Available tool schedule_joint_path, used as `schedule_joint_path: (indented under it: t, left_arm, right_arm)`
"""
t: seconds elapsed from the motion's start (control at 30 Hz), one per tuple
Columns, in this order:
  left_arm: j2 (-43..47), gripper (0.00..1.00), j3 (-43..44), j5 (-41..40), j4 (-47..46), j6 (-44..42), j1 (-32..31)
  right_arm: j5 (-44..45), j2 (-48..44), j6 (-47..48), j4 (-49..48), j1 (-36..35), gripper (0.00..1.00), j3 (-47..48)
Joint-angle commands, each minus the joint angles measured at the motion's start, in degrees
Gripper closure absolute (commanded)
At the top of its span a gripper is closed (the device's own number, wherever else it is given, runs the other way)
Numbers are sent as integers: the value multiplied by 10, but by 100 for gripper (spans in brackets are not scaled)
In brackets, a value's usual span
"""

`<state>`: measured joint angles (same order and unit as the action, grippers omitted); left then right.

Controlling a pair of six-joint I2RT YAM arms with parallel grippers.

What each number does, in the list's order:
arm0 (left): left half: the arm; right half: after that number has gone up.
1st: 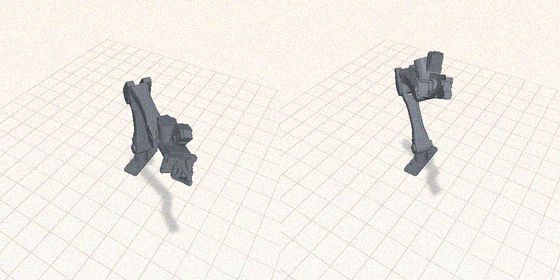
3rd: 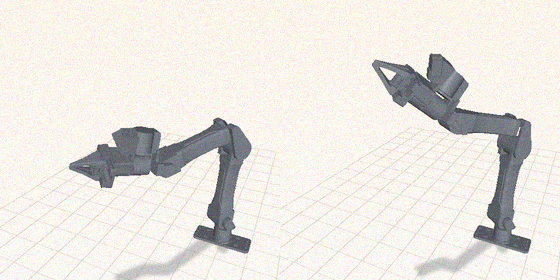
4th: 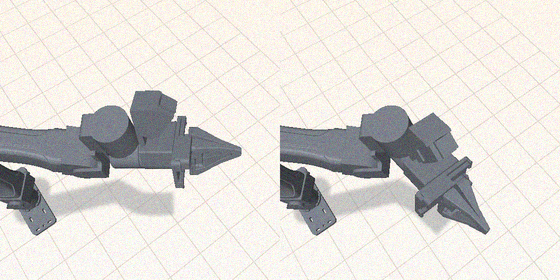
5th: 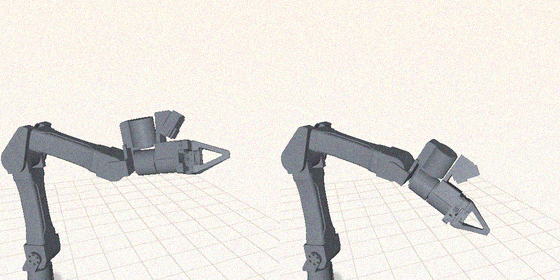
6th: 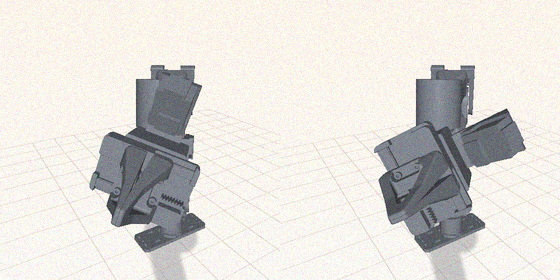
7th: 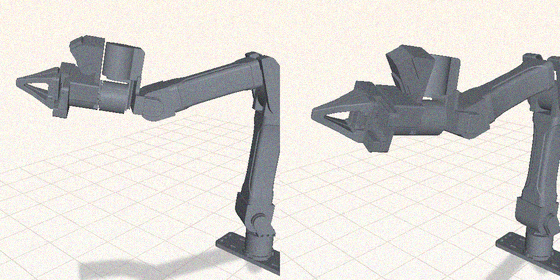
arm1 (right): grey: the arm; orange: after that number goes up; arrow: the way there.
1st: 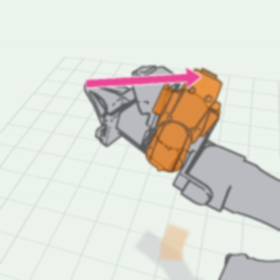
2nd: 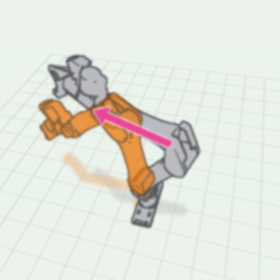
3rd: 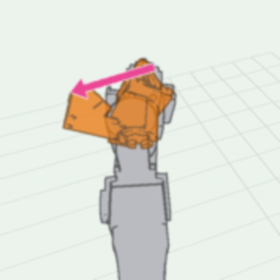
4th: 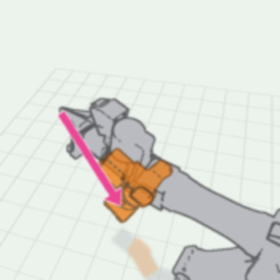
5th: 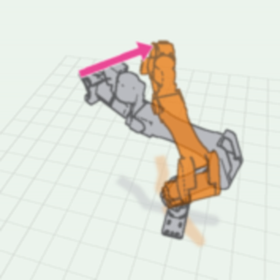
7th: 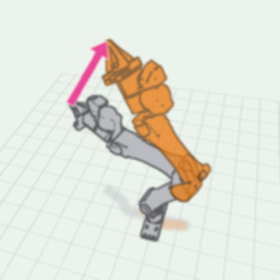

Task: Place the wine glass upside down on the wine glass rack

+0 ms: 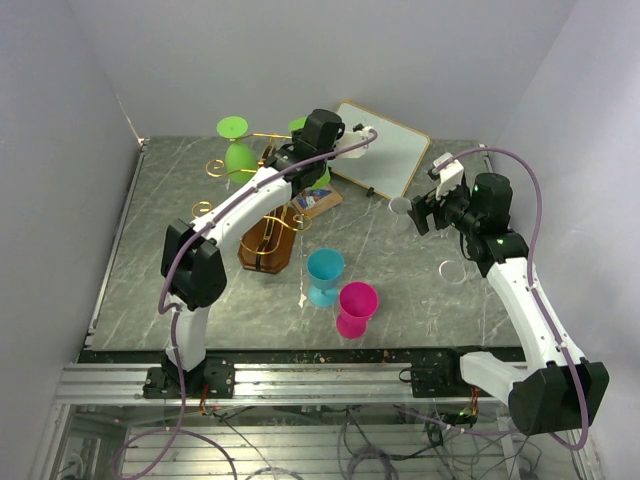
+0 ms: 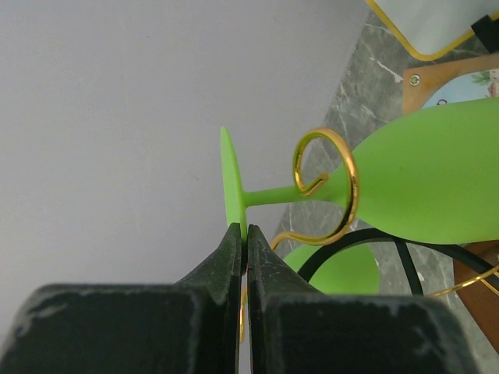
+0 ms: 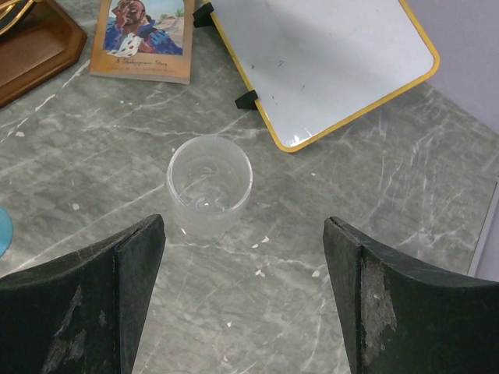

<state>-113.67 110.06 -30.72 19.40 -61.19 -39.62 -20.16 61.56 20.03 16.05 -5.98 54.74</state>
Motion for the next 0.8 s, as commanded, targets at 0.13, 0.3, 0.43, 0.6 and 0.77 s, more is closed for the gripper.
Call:
schedule_joint_path:
  t: [0.13,0.3,0.43,0.6,0.77]
  left_arm:
    - [24,93,13,0,32,15,-16]
    - [24,93,20,10,47,24,-22]
    - [23,93,26,19,55,32,-25]
    - [24,93,28,32,59,44,-26]
    - [24,93,29,45,52,57,-28]
  right_arm:
    - [-6,0,2,-16,8,18,-6]
    - [-8,2,2,-16,12,18,-6]
    - [-10,2,1,-16,16,18,-6]
    - [-12,2,1,-16,22,18,-6]
    - [-14,3,2,-16,27,18,-7]
